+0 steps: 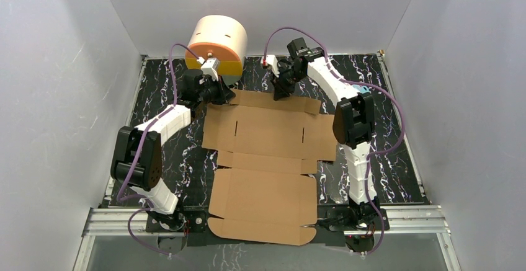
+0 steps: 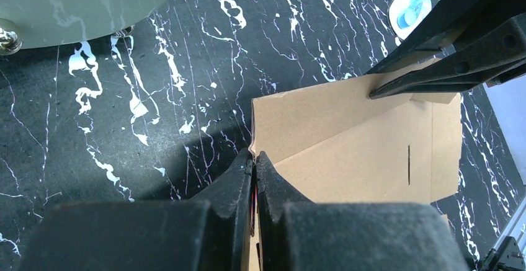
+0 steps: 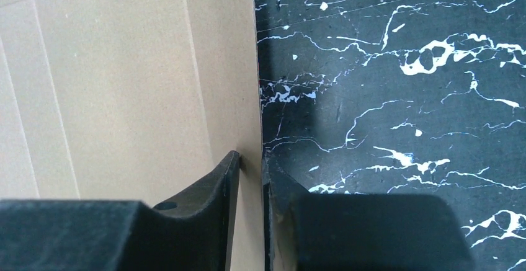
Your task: Fold the paper box
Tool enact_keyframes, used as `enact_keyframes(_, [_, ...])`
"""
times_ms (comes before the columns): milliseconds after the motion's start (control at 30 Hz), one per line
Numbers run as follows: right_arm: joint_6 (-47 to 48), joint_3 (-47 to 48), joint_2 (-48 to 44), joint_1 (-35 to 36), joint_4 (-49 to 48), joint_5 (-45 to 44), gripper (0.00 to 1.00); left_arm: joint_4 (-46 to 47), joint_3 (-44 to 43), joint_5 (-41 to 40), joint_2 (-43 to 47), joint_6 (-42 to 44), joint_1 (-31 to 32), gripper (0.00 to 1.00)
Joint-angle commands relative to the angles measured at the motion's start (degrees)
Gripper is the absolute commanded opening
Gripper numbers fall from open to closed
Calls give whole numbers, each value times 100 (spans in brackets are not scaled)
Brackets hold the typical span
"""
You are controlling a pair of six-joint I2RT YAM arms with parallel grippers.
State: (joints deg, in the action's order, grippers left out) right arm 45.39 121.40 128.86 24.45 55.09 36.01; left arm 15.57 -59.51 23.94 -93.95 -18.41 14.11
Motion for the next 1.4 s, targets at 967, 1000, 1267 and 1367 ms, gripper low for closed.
enact_keyframes(967, [1704, -3147, -2594, 1819, -3479, -4610, 8, -894, 888, -1951, 2358, -1051, -2, 54])
enact_keyframes(1000, [1800, -3304, -2695, 1848, -3657, -4614, 8, -1105, 807, -2074, 2459, -1084, -19, 57])
enact_keyframes(1267, [2795, -4115, -3322, 1985, -4636, -4682, 6, -2413, 168, -2307, 2575, -1365, -543, 62])
enact_keyframes(1367, [3056, -4224, -3463, 2023, -4906, -4724, 5, -2490, 107, -2107, 2537, -1406, -764, 62])
